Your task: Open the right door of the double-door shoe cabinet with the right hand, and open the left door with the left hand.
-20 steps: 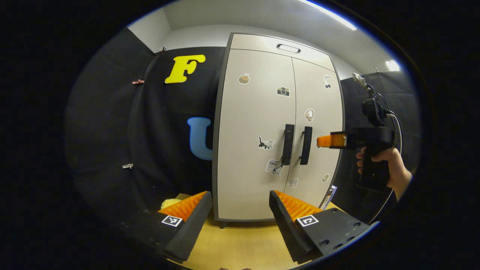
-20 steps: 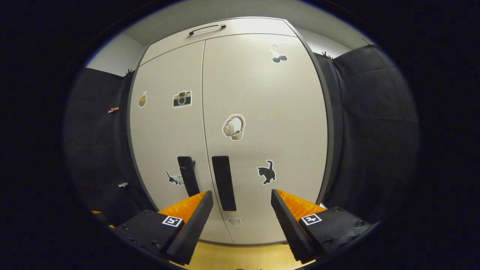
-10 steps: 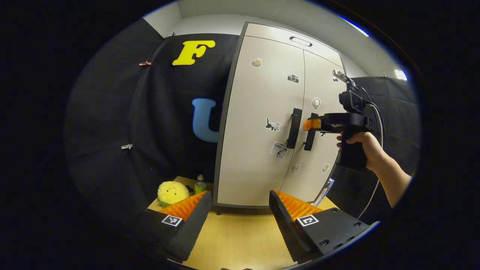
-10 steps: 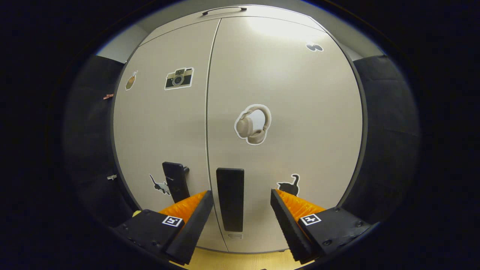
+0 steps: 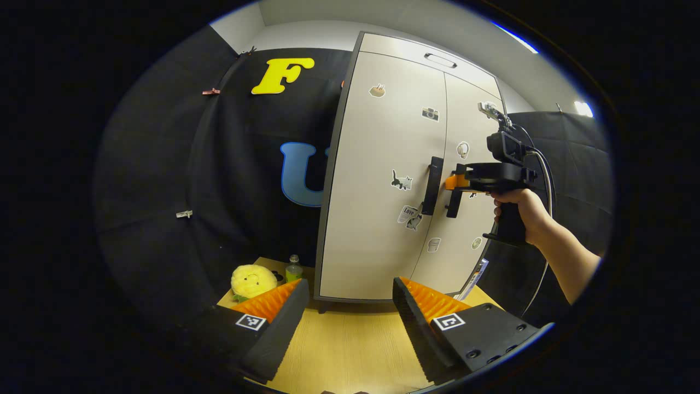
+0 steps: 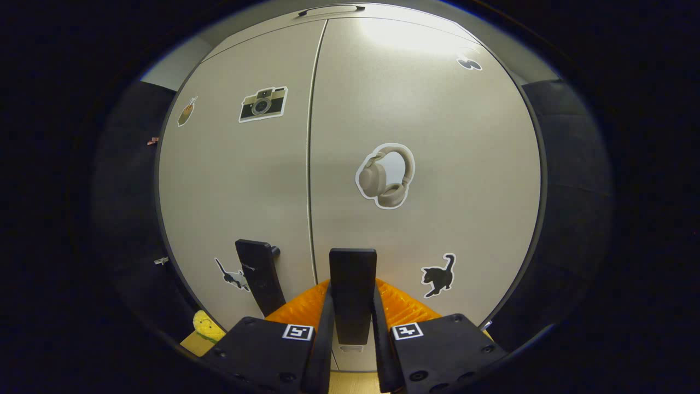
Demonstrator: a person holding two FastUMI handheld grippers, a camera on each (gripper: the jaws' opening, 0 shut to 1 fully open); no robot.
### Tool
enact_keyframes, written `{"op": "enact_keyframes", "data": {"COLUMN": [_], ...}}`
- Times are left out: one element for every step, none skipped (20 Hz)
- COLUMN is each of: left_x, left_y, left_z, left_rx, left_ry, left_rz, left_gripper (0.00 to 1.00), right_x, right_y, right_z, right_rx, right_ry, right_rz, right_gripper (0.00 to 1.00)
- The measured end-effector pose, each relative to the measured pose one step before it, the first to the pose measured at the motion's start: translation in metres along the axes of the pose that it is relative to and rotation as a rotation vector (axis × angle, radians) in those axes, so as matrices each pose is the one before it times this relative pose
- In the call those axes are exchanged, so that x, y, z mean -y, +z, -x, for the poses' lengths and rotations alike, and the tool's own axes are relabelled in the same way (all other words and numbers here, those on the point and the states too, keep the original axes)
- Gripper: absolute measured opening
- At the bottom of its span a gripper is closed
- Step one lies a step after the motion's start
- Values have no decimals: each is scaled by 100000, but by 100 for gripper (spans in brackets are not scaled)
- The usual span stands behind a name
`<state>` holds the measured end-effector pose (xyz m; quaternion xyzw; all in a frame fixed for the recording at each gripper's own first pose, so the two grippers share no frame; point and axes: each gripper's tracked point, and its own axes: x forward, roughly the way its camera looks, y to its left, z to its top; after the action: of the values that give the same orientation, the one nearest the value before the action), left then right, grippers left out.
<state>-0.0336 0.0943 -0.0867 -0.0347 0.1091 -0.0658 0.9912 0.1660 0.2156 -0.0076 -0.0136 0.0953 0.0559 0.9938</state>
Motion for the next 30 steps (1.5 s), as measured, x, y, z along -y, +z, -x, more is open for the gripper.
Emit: {"op": "enact_keyframes", "data": {"left_x": [-34, -29, 67, 1, 37, -56, -22, -39, 2, 101, 67, 52, 143, 162, 177, 216, 234, 264, 281, 258, 253, 230, 295, 251, 273, 252, 276, 212, 213, 169], "left_y": [-50, -163, -104, -175, -31, -79, 38, 11, 56, -41, 45, 26, 127, 35, 132, 136, 201, 89, 157, 120, 186, 18, 138, 65, 94, 37, 102, -12, 73, 33], "left_z": [70, 101, 130, 102, 188, 28, 107, 86, 112, 68, 70, -5, -100, -74, -59, -25, -104, -84, -150, -65, -144, -175, -95, -2, -89, -98, -47, -64, -29, -119], "left_rx": [-9, -96, -232, -125, -88, 21, 139, 67, 99, 225, 34, -73, -30, -89, 90, 157, 206, 160, 113, 225, 139, 18, 21, 33, 49, 22, 124, 64, 39, 81], "left_ry": [-76, -349, -436, -528, -415, -322, -284, -380, -471, -563, -488, -555, -565, -563, -589, -556, -534, -389, -476, -359, -237, -305, -300, -222, -50, 1, 76, 177, 177, 283], "left_rz": [177, 279, 284, 109, -154, -315, -232, -16, 91, 125, 67, -45, -88, -106, -134, -184, -276, -361, -455, -524, -476, -428, -348, -376, -333, -221, -91, 10, 74, 129], "left_gripper": [95, 95, 95, 95, 95, 95, 95, 95, 95, 95, 95, 95, 95, 95, 95, 95, 95, 95, 95, 95, 95, 95, 95, 95, 95, 95, 95, 95, 95, 95], "right_x": [-94, 46, 51, -45, 52, -26, -70, 55, -104, 65, -45, -67, 34, 104, 217, 65, 188, 235, 302, 171, 193, 287, 229, 194, 206, 252, 253, 210, 261, 303], "right_y": [3, 29, 20, -59, -199, 149, -171, 204, -106, -147, -36, -101, -16, -12, 13, -97, -71, -16, -7, 7, -28, 92, -15, -43, -14, 45, -7, 28, 33, 21], "right_z": [-50, 42, 22, 34, -74, 72, -10, 329, 260, 251, 473, 574, 615, 716, 727, 806, 841, 781, 673, 410, 353, 525, 411, 434, 326, 445, 321, 319, 260, 410], "right_rx": [-2, 114, 239, 464, -240, -297, -584, -944, 27, -1265, 238, -8, 584, 485, 622, 374, 203, 326, 52, 260, -49, 218, 4, 60, -59, 15, 85, 90, -47, 30], "right_ry": [689, 562, -1, -54, 328, 778, 946, 1264, 1154, 1412, 869, 805, 573, 487, 661, 464, 359, 208, 137, 164, 129, 81, -45, 43, 93, 60, -58, 61, 131, 5], "right_rz": [-1942, -501, 866, 384, -969, -1319, -1016, -1029, -411, 109, -600, -325, -253, -840, -696, -229, 118, 118, 335, 287, 343, 427, 309, 280, 161, 564, 460, 485, 93, 38], "right_gripper": [37, 33, 33, 27, 27, 21, 21, 16, 12, 11, 10, 11, 11, 11, 11, 11, 11, 11, 11, 11, 11, 11, 11, 10, 10, 11, 10, 10, 10, 10]}}
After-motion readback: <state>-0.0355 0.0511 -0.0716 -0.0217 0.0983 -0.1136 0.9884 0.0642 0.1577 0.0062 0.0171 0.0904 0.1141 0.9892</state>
